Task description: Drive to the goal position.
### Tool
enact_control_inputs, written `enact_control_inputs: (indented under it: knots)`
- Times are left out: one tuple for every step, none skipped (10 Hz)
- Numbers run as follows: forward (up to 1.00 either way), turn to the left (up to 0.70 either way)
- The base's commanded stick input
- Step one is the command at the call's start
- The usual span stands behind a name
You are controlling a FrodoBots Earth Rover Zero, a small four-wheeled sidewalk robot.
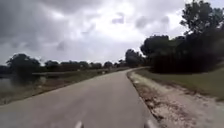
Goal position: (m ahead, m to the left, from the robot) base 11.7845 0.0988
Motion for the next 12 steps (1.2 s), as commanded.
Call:
enact_control_inputs:
  knots:
    - [0.85, 0.00]
    - [0.85, 0.00]
    - [0.85, 0.00]
    - [0.85, 0.00]
    - [0.85, 0.00]
    - [0.85, 0.00]
    - [0.85, 0.00]
    - [0.85, 0.00]
    - [0.85, 0.00]
    - [0.85, 0.00]
    - [0.85, 0.00]
    - [0.85, 0.00]
